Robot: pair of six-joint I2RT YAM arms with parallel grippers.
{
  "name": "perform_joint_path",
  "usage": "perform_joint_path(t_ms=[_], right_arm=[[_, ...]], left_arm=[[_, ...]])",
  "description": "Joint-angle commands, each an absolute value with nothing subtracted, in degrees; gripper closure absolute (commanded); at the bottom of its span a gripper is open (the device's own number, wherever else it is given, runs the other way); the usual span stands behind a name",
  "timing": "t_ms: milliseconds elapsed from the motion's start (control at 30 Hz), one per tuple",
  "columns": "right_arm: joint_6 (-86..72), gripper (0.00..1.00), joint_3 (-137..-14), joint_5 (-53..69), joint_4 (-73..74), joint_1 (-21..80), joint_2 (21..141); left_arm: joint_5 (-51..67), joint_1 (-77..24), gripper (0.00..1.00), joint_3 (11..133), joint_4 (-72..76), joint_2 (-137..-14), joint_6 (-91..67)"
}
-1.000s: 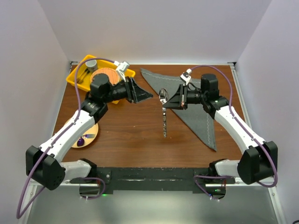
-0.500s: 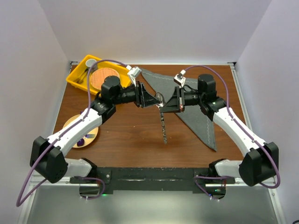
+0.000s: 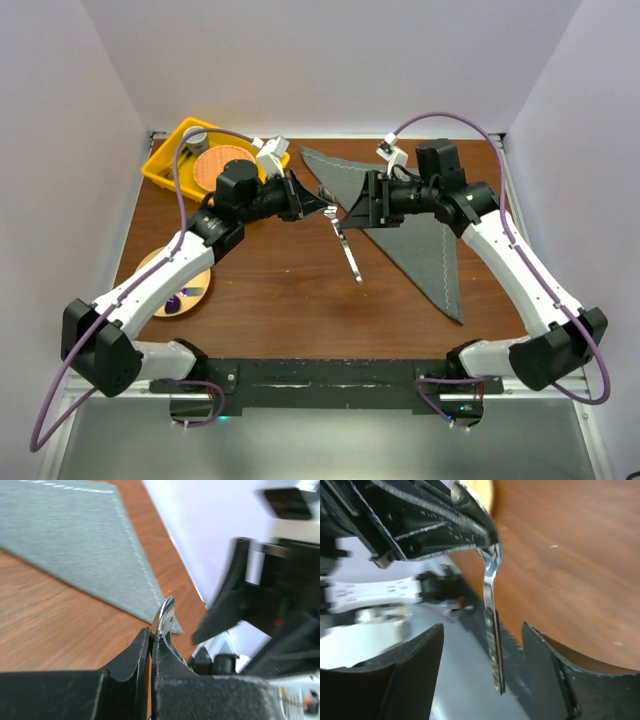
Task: Fold the napkin, place the utensils inside, and roll it up
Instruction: Pass the utensil from the right arm to the left, then pass the utensil from the left arm to the right
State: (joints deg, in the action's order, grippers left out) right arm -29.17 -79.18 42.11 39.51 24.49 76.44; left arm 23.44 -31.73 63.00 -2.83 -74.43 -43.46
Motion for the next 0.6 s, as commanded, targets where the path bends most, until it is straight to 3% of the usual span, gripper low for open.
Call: perform_joint_path(t_ms=[0,400,567], right_arm=[[-18.37,0.31,-86.04,19.65,52.64,30.74,75.32],[-14.15,0.43,-99.13,-4.21,58.62,48.86,84.54],[-13.97,0.59,-101.42,-8.26,58.98,51.33,86.39]], left_arm=[[13.90,-31.55,1.00,68.81,-10.08,-71.63,-44.74],[12.30,-31.64,1.00,74.18,-17.14,-73.21,-46.15],[12.13,-31.64,1.00,75.32,-18.89,-73.65,-45.53]])
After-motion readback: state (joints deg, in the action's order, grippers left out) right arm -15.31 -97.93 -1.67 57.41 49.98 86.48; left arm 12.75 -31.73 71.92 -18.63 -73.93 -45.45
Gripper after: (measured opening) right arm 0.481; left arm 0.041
